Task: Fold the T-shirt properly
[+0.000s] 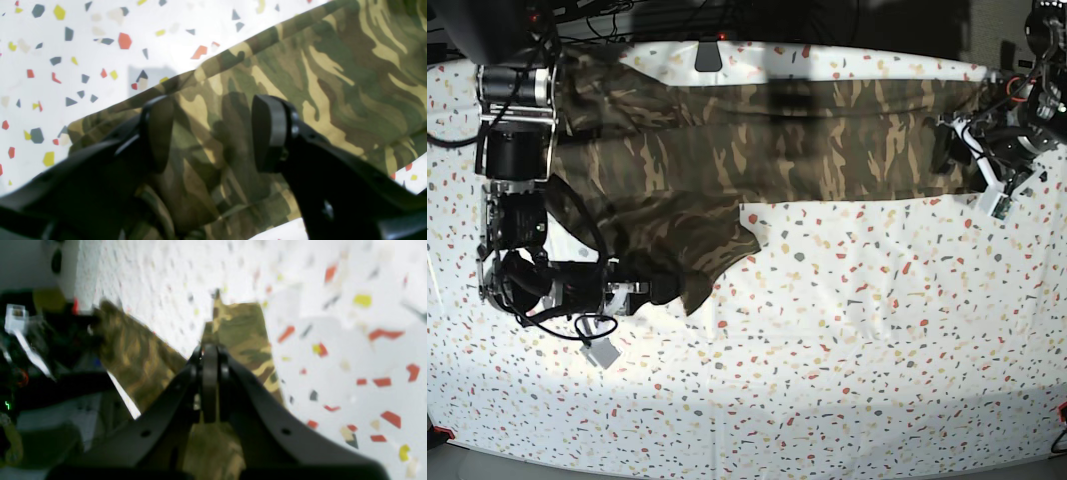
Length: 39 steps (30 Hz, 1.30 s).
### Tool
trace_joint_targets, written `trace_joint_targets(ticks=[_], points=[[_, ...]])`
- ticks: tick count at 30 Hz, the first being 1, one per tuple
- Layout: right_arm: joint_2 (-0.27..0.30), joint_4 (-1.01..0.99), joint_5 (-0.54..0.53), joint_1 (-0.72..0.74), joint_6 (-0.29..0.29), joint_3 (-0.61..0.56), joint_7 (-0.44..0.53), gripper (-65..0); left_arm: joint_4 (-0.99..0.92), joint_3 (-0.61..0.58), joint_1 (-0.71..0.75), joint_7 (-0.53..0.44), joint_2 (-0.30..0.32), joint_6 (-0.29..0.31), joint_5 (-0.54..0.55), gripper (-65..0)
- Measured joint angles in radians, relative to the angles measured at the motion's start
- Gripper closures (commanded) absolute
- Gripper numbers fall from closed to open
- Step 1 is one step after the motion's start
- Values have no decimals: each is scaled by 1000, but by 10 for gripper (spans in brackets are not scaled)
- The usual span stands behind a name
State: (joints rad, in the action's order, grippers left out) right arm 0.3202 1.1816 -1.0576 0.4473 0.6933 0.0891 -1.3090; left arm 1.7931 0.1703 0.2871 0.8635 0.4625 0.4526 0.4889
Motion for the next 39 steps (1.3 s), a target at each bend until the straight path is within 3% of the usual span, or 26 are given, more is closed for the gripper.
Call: trace_joint_targets(ticks=[4, 7, 18, 27, 35, 39], points=[[7, 180, -6, -139, 0, -1, -19, 0, 0, 0, -1, -25, 2, 0, -51, -363], [32, 324, -69, -256, 0, -5, -21, 0, 0, 0, -2, -40, 2, 0, -52, -363], [198, 782, -216, -548, 0, -3, -8, 0, 96, 0, -1, -45, 3, 0, -52, -363], [288, 976, -205, -834, 0, 11, -16, 0, 127, -1, -2, -45, 3, 2, -51, -363], [325, 1086, -214, -1101, 0, 166, -16, 0, 127, -1, -2, -45, 3, 2, -51, -363], [327, 1104, -236, -1166, 0, 272, -16, 0, 127, -1, -2, -45, 3, 2, -51, -363]])
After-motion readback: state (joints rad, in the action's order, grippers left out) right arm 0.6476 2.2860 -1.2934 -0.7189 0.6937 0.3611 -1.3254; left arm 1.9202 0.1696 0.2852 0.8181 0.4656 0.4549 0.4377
